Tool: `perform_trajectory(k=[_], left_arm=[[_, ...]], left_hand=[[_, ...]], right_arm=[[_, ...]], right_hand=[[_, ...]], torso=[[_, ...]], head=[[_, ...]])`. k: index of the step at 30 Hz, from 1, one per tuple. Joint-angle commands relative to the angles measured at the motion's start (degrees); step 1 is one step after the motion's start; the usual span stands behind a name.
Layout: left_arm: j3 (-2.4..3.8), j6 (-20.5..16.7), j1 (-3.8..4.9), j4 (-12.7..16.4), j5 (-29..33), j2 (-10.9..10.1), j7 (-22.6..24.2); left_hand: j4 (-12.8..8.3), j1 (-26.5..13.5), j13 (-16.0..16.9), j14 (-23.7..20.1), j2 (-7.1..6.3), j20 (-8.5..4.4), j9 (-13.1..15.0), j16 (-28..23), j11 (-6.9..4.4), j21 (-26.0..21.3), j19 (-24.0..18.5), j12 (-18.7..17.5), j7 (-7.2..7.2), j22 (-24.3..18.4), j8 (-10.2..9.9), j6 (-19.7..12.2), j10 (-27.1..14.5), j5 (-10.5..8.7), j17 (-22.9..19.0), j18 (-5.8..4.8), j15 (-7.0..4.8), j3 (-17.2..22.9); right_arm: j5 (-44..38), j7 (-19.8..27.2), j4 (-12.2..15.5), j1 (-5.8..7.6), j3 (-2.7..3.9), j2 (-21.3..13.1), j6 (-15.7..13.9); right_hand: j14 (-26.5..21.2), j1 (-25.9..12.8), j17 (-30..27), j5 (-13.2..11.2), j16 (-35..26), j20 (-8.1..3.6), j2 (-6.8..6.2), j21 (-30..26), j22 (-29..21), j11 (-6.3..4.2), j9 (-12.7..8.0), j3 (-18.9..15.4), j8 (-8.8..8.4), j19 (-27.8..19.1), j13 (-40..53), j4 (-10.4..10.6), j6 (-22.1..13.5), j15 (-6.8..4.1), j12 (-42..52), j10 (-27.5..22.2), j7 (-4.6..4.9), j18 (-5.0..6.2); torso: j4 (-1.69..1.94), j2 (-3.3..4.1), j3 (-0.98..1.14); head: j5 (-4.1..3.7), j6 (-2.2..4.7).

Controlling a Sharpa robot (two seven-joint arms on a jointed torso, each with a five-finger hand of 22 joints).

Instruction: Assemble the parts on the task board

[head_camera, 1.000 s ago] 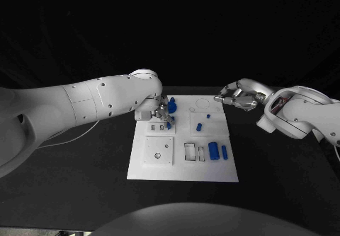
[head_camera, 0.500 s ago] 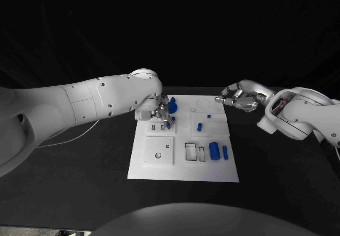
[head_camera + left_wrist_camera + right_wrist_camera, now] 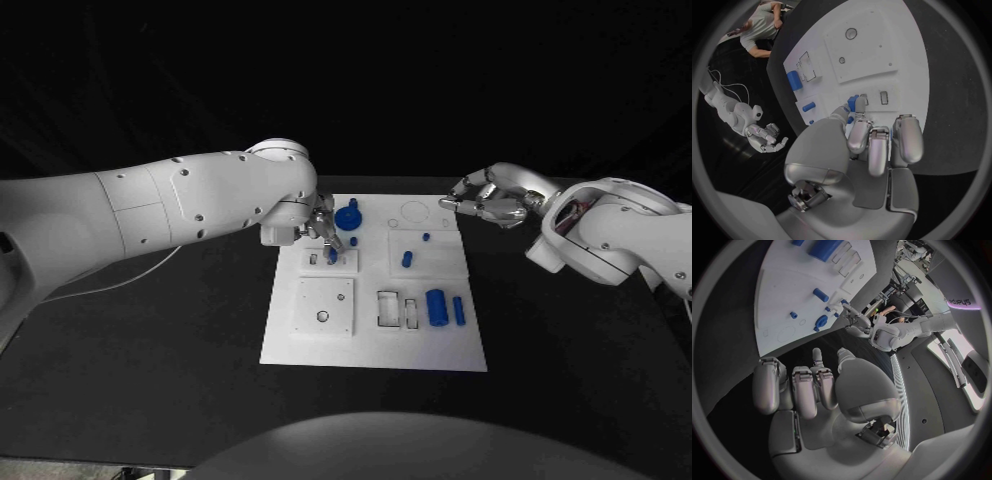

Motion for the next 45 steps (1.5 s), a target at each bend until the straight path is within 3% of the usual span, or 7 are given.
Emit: perform_trajectory(k=[1,9,19,45], left_arm=[[0.03,-0.59,0.36,1.11,-1.99,-0.82,0.40],[-0.05,-0.72,0.59,1.92,-2.36,-2.07,0.28],[-0.07,-2.46,0.51,2.07,-2.42,-2.52,0.47],[-0.09,-5.05,-0.83,1.70,-1.56,-1.55,0.94]], left_hand=[[-0.54,-0.88,30.16,6.15,-0.21,-0.12,0.20,0.14,-3.19,-0.44,-0.07,13.05,-0.48,0.49,0.22,-1.03,9.22,-0.47,15.09,-0.20,-0.17,1.83],[-0.35,-1.67,30.16,6.15,-0.76,-0.05,0.52,0.14,-3.11,-0.75,-0.31,13.05,-0.41,0.29,0.14,-1.28,9.22,-0.97,15.09,-0.14,-0.09,3.47],[-0.27,-2.24,30.16,6.15,-1.20,0.01,0.71,0.14,-3.01,-1.06,-0.57,13.05,-0.29,0.07,-0.07,-1.63,9.22,-1.25,15.09,-0.06,-0.03,4.81],[0.02,-3.61,30.16,6.15,-2.14,0.21,1.07,0.14,-2.78,-1.53,-0.87,13.05,-0.01,-0.01,-0.54,-2.09,9.22,-2.04,15.09,0.01,0.17,7.66]], right_arm=[[-0.53,-0.29,-0.16,-0.08,0.00,0.13,1.08],[-0.53,-0.30,-0.30,-0.17,0.00,0.48,1.31],[-0.52,-0.33,-0.47,-0.25,-0.01,0.78,1.48],[-0.51,-0.03,-0.69,-0.76,-0.01,0.78,1.52]], right_hand=[[5.98,0.06,15.07,-0.35,0.20,0.02,0.04,-0.22,10.63,0.46,-0.10,-0.29,-0.18,-0.41,15.08,-0.21,-0.07,0.23,0.22,5.95,0.21,0.74],[5.98,0.13,15.07,-0.36,0.20,0.03,0.00,-0.31,10.60,0.46,-0.11,-0.28,-0.19,-0.48,15.08,-0.23,-0.10,0.23,0.22,5.95,0.22,0.77],[5.98,0.41,15.07,-0.45,0.20,0.05,-0.14,-0.58,10.50,0.45,-0.12,-0.27,-0.23,-0.71,15.08,-0.28,-0.18,0.23,0.22,5.95,0.22,0.83],[5.98,0.57,15.07,-0.51,0.20,0.06,-0.23,-0.70,10.46,0.45,-0.13,-0.27,-0.24,-0.81,15.08,-0.29,-0.20,0.24,0.22,5.95,0.23,0.86]], torso=[[0.02,-0.02,0.03],[-0.02,0.09,-0.09],[-0.09,0.09,-0.08],[-0.10,0.06,-0.01]], head=[[0.28,0.00],[0.57,0.00],[0.89,0.00],[0.95,0.00]])
